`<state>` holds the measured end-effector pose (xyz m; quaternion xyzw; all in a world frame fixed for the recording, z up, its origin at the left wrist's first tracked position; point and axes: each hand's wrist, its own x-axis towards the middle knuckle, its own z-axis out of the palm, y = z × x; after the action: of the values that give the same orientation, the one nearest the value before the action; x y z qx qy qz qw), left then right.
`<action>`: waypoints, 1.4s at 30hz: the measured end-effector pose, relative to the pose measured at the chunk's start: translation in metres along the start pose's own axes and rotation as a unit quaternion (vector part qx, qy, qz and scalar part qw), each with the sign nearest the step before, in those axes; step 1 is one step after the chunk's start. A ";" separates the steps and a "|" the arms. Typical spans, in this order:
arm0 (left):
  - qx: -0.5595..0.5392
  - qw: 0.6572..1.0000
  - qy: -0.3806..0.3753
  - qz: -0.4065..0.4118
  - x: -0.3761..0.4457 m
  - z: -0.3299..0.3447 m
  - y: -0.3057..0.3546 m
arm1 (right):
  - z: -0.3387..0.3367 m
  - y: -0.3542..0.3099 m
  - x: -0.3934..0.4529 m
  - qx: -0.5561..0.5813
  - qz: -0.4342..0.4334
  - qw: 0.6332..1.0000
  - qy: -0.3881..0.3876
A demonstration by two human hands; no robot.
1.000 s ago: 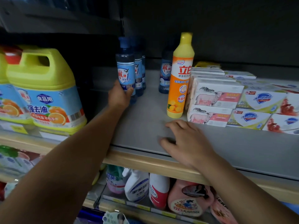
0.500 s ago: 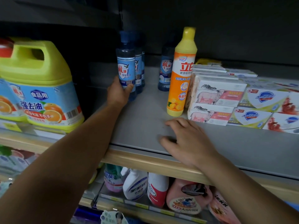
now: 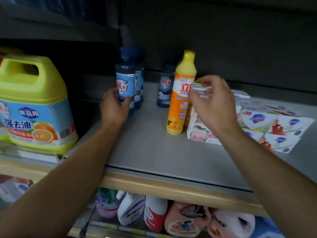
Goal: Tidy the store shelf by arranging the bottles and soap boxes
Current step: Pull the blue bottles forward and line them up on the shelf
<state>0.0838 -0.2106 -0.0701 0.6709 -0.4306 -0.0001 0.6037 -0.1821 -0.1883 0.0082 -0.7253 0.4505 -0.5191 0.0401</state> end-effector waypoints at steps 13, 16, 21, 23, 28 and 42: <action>-0.076 0.989 -0.050 0.118 -0.007 0.013 0.044 | 0.024 -0.013 0.065 -0.019 -0.060 0.997 -0.034; -0.049 0.984 -0.123 0.119 0.014 0.035 0.055 | 0.029 -0.016 0.062 -0.014 -0.065 0.998 -0.012; -0.026 0.974 -0.210 0.082 0.049 0.089 0.059 | 0.032 -0.016 0.060 0.002 -0.056 0.998 -0.007; -0.030 0.971 -0.230 0.062 0.059 0.111 0.057 | 0.033 -0.014 0.062 0.006 -0.051 0.999 -0.003; -0.099 0.965 -0.243 -0.025 0.077 0.155 0.052 | 0.037 -0.011 0.062 0.012 -0.051 0.999 0.017; -0.073 0.972 -0.225 0.022 0.041 0.112 0.043 | 0.034 -0.011 0.064 0.015 -0.042 0.999 0.003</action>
<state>0.0268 -0.3205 -0.0438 0.5985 -0.5683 -0.1690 0.5387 -0.1448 -0.2400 0.0444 -0.7415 0.4118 -0.5290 0.0274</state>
